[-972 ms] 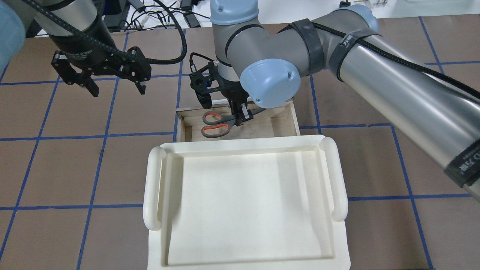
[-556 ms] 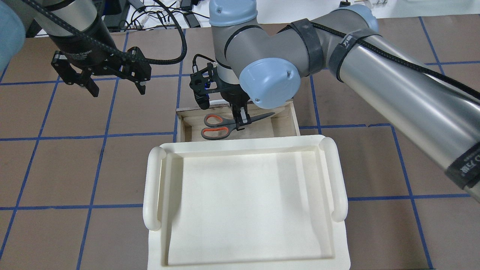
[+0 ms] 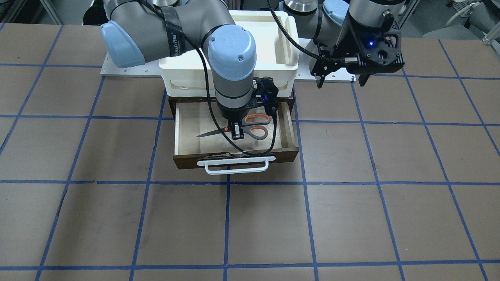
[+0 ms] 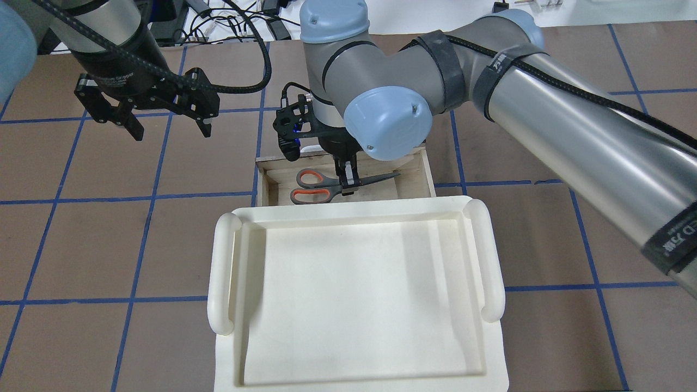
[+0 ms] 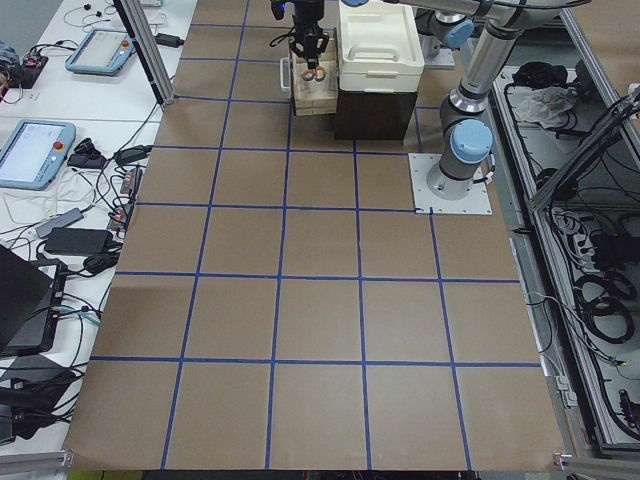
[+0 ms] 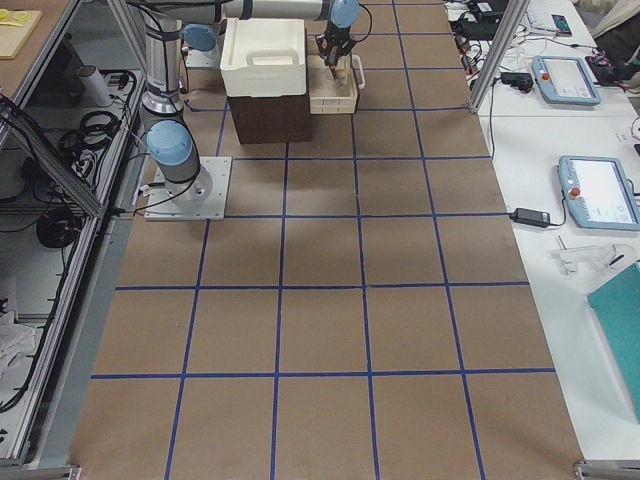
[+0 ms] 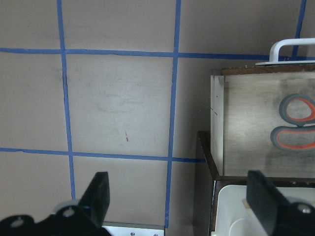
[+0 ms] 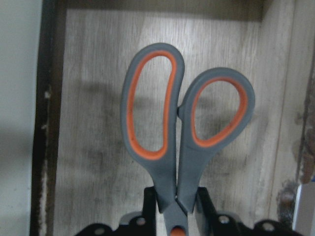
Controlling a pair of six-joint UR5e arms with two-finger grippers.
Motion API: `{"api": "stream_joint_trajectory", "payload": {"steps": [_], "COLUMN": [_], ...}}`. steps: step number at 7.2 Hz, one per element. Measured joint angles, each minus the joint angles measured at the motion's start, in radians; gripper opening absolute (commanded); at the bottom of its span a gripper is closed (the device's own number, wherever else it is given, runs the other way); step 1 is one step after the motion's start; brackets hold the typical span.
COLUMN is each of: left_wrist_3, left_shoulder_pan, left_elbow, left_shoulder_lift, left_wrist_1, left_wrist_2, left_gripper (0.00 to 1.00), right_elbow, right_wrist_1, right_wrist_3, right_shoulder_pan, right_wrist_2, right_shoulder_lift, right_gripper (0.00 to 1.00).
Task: Put scissors in drawer and close it
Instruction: 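Lower the scissors into the drawer and open the right gripper, then raise the right gripper away from the drawer while the left arm moves toward the drawer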
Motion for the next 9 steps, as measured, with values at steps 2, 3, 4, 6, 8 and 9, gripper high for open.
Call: {"api": "stream_joint_trajectory", "payload": {"steps": [2,3,4,6,8,9], "left_wrist_3": [0.0,0.0,0.0,0.0,-0.034,-0.09], "left_shoulder_pan": [0.0,0.0,0.0,0.0,-0.003,-0.015], "left_elbow": [0.0,0.0,0.0,0.0,0.004,0.004], "left_shoulder_lift": [0.0,0.001,0.001,-0.001,-0.031,-0.06], "left_wrist_1": [-0.001,-0.001,-0.001,0.001,0.04,0.114], "left_wrist_2": [-0.001,-0.002,-0.002,-0.005,-0.02,-0.035], "left_gripper": [1.0,1.0,1.0,1.0,0.99,0.99], "right_elbow": [0.001,0.001,0.001,-0.006,-0.012,-0.013], "right_wrist_1": [-0.008,-0.012,-0.014,-0.018,-0.022,-0.022], "right_wrist_3": [0.003,0.007,0.026,0.143,0.507,0.694], "right_shoulder_pan": [0.002,0.002,0.002,-0.001,-0.023,-0.049], "right_wrist_2": [0.003,0.004,0.004,-0.001,-0.005,-0.008], "right_shoulder_lift": [-0.001,-0.001,-0.002,-0.017,-0.07,-0.096], "right_gripper": [1.0,1.0,1.0,1.0,1.0,1.0]}}
